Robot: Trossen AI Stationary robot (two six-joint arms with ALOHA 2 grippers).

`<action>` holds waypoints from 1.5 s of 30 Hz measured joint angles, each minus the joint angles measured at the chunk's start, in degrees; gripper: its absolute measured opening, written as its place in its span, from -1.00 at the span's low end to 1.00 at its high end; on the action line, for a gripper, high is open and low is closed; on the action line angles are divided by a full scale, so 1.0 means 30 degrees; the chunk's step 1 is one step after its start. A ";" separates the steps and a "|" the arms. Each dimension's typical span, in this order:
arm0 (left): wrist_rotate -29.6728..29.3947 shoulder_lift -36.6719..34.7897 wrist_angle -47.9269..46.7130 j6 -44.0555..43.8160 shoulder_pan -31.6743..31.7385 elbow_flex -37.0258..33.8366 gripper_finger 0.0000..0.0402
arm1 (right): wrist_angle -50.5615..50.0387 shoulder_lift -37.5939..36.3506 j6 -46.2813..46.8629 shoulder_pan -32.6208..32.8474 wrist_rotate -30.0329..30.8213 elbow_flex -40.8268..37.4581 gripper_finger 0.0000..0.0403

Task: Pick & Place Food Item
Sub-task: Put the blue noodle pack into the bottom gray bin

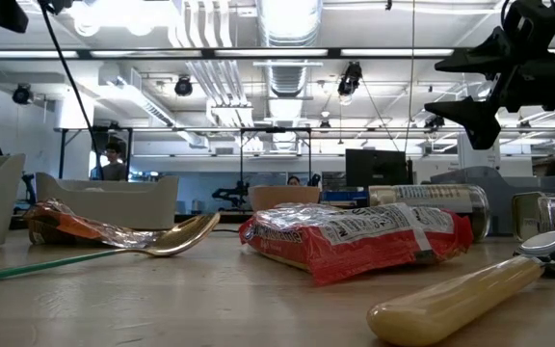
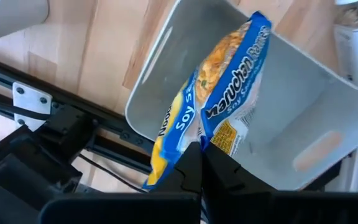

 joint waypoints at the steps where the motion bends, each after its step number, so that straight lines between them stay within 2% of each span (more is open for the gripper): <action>1: -0.0001 -0.0002 0.0006 0.0005 0.0019 -0.0110 -1.00 | 0.0000 0.0000 0.0000 0.0000 0.0000 0.0000 0.47; 8: 0.0227 -0.0203 0.0010 -0.0002 0.0178 -0.0545 -1.00 | 0.0000 0.0000 -0.0022 0.0000 0.0001 0.0000 0.47; 16: 0.0062 -0.0379 0.0020 -0.0397 0.0192 0.0974 -1.00 | -0.0002 0.0000 -0.0066 0.0000 -0.0003 0.0000 0.47; 25: -0.0082 -0.0379 0.0012 -0.0798 0.0221 0.1076 -1.00 | -0.0007 0.0000 -0.0069 0.0000 -0.0006 0.0000 0.47; 36: 0.1689 -0.0645 0.0012 -0.0733 0.0309 0.1076 -1.00 | -0.0010 0.0000 -0.0073 -0.0015 -0.0006 0.0000 0.47; 45: 0.1256 -0.0895 0.0028 -0.1760 0.0452 0.0878 -1.00 | -0.0015 0.0000 -0.0073 -0.0007 -0.0014 0.0000 0.47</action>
